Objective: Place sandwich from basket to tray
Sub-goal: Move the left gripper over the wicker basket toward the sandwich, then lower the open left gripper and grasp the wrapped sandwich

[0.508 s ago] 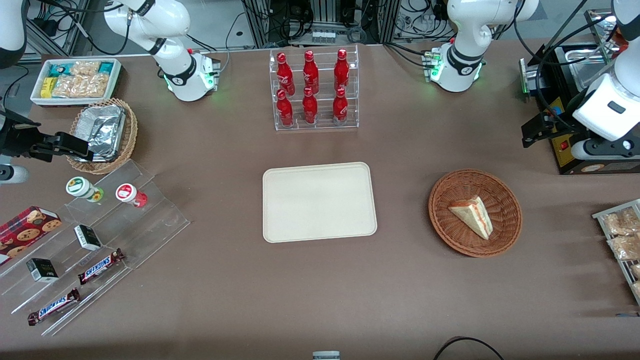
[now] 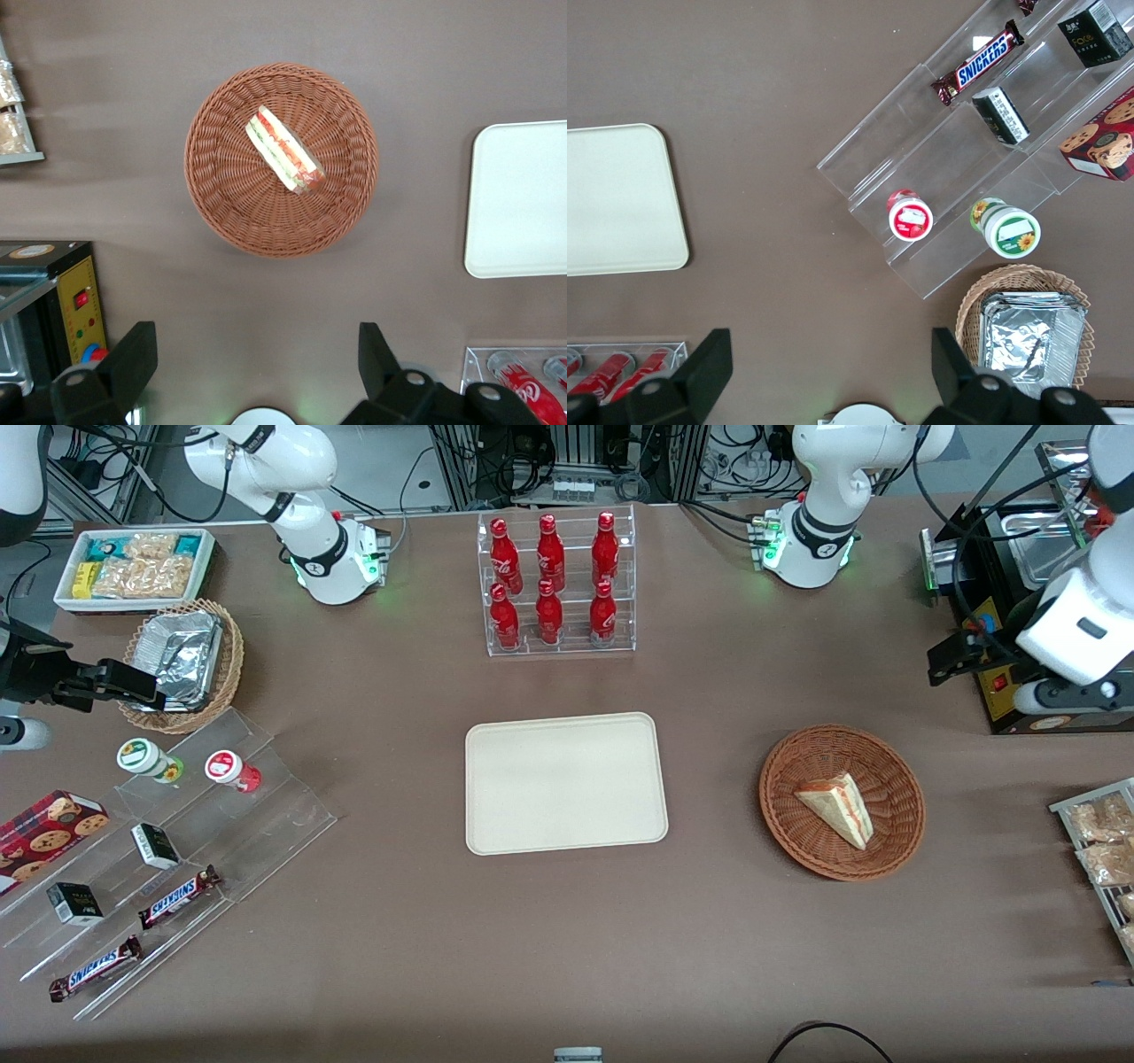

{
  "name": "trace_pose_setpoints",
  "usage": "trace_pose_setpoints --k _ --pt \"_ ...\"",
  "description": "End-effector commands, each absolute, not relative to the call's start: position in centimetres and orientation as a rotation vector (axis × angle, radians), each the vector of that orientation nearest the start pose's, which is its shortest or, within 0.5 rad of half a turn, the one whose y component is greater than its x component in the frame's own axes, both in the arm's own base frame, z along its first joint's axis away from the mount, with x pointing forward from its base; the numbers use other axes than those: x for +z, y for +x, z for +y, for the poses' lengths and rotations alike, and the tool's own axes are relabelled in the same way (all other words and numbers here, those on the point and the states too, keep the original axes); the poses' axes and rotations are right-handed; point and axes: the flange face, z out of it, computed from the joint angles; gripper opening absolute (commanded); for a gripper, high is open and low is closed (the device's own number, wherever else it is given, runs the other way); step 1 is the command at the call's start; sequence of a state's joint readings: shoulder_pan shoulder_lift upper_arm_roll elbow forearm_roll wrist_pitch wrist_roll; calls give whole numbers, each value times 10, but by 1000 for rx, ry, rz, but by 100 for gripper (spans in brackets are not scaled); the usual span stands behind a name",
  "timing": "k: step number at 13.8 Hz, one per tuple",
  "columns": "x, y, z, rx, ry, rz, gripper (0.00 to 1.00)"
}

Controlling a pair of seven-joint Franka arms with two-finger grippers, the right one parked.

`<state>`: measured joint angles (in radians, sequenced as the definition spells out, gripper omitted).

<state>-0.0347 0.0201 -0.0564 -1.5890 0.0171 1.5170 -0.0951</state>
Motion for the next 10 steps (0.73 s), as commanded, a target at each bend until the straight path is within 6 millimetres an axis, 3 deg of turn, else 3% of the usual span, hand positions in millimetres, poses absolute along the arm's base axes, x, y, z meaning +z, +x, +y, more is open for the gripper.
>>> trace_pose_setpoints --k 1,7,10 --pt "558 526 -47 29 -3112 -66 100" --pt "462 520 -51 -124 -3081 -586 100" --pt "413 520 -51 -194 -3064 -763 100"
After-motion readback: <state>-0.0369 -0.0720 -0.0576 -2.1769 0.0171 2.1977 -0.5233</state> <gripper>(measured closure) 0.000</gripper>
